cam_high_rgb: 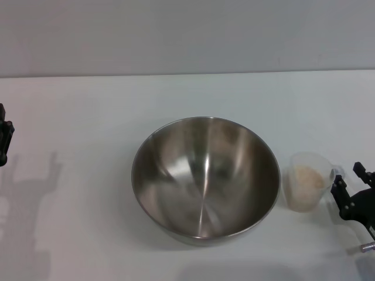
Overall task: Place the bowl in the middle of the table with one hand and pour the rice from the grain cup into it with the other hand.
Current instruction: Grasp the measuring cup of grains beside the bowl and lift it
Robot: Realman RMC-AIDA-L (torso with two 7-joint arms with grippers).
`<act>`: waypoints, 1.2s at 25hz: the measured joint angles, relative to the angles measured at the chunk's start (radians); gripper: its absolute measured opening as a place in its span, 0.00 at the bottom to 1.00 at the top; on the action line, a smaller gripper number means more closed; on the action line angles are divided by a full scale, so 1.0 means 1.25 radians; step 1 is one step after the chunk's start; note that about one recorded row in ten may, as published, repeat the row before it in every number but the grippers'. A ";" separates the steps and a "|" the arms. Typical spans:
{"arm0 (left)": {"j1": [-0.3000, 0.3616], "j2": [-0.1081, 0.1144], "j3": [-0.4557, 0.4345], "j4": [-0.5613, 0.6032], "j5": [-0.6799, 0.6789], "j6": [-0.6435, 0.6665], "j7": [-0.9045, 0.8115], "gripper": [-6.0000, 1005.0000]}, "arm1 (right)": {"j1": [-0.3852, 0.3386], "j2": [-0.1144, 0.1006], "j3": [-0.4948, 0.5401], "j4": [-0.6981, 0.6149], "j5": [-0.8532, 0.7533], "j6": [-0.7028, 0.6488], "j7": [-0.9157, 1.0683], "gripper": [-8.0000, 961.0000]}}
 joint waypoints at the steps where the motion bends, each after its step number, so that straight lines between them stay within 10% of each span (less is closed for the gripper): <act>1: -0.001 0.000 0.000 0.002 0.000 0.000 0.000 0.81 | 0.001 0.000 0.000 0.000 0.000 0.000 -0.001 0.61; 17: -0.009 -0.001 0.010 0.014 0.000 0.000 0.000 0.81 | 0.003 0.000 0.002 0.004 0.000 -0.005 -0.003 0.03; 30: -0.009 -0.001 0.013 0.018 0.000 0.000 0.000 0.81 | -0.036 -0.004 0.018 0.002 0.005 -0.209 -0.004 0.02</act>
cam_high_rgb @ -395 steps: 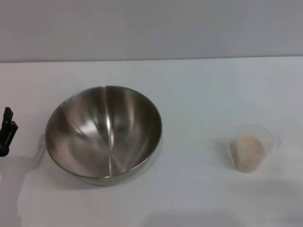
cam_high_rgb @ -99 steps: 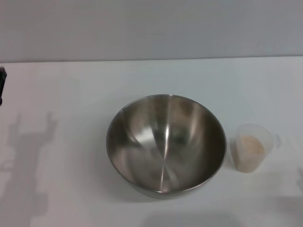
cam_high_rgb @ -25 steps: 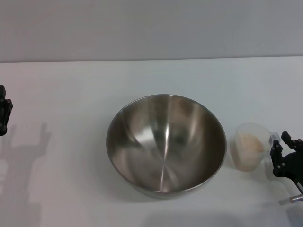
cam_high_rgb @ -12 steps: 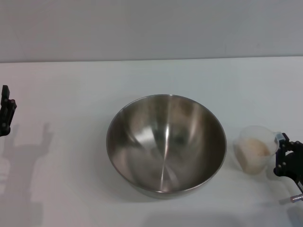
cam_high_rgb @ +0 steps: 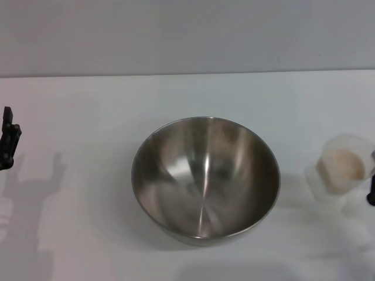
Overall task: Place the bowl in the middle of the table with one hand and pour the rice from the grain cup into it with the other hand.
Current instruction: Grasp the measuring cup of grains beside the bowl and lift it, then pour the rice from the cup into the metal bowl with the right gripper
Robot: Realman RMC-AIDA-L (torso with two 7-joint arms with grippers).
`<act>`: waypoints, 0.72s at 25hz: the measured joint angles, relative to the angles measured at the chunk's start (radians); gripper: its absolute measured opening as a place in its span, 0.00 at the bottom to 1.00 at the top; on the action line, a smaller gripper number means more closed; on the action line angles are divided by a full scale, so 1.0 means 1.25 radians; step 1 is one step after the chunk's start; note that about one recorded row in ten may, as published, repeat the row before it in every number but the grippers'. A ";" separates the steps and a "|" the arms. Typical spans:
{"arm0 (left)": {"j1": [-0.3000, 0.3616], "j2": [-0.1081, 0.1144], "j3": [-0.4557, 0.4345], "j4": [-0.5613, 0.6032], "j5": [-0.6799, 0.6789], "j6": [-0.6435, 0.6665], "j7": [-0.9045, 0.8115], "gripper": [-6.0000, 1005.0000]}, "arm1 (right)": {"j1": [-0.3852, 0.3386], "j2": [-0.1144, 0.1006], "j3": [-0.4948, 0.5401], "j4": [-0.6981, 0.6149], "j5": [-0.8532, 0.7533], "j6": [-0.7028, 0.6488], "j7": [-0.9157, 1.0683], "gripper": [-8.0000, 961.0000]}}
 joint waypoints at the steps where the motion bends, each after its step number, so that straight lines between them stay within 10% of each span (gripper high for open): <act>1: 0.000 0.000 0.002 0.002 0.000 0.000 0.000 0.81 | 0.000 -0.001 0.002 -0.001 0.000 -0.028 0.000 0.02; 18: -0.001 -0.001 0.007 0.007 -0.001 -0.002 -0.001 0.81 | 0.188 -0.001 -0.016 -0.012 -0.007 -0.093 -0.148 0.02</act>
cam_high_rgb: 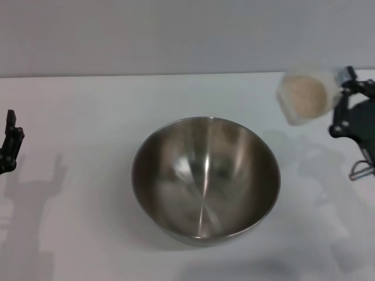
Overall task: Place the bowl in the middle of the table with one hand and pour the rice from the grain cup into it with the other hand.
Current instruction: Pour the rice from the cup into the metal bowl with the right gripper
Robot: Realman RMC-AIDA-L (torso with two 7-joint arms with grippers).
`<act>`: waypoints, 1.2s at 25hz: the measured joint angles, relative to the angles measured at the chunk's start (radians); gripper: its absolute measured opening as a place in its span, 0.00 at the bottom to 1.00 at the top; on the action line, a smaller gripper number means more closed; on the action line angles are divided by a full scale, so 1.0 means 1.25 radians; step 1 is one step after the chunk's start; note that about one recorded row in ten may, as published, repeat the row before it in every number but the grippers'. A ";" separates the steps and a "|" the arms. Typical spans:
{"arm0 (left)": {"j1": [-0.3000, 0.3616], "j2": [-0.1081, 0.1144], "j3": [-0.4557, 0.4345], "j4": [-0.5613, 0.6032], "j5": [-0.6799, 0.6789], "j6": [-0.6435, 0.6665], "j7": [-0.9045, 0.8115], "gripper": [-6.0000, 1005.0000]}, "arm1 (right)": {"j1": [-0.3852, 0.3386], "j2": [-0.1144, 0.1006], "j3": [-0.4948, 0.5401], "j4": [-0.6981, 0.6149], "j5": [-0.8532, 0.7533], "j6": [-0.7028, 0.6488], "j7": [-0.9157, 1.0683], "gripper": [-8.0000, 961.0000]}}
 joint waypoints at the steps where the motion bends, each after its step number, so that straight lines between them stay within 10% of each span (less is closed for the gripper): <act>1: 0.000 0.000 0.000 0.000 0.000 0.000 0.000 0.81 | 0.008 0.000 -0.006 0.004 0.000 0.007 -0.015 0.02; 30: -0.009 -0.002 0.011 0.012 -0.009 0.000 -0.019 0.81 | -0.010 0.007 -0.075 0.274 -0.072 0.146 -1.241 0.01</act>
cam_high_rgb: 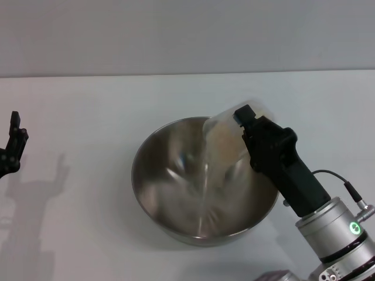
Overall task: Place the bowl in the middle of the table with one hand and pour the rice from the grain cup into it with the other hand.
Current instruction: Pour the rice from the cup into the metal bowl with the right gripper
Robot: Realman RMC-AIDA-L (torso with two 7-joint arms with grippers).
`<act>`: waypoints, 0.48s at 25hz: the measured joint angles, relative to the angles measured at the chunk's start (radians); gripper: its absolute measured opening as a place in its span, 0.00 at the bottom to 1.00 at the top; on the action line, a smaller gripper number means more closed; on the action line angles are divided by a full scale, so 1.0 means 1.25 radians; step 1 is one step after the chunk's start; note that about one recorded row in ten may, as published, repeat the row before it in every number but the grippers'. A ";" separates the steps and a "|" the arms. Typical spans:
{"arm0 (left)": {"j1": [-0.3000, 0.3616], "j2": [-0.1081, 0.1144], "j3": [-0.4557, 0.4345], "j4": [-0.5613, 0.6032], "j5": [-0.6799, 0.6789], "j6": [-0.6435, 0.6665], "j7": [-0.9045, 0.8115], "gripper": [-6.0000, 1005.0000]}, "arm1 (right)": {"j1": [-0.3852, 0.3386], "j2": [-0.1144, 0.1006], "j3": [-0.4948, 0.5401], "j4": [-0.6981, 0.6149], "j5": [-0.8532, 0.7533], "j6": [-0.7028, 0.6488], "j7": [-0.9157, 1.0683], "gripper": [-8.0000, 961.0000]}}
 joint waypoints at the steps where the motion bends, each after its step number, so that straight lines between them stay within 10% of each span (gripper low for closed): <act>1: 0.000 0.000 0.000 0.000 0.000 0.000 0.000 0.81 | 0.000 0.000 -0.001 0.002 0.000 0.001 -0.039 0.01; 12: -0.002 0.000 0.000 0.000 -0.001 0.000 0.000 0.81 | -0.005 0.001 -0.004 0.048 -0.001 0.013 -0.402 0.01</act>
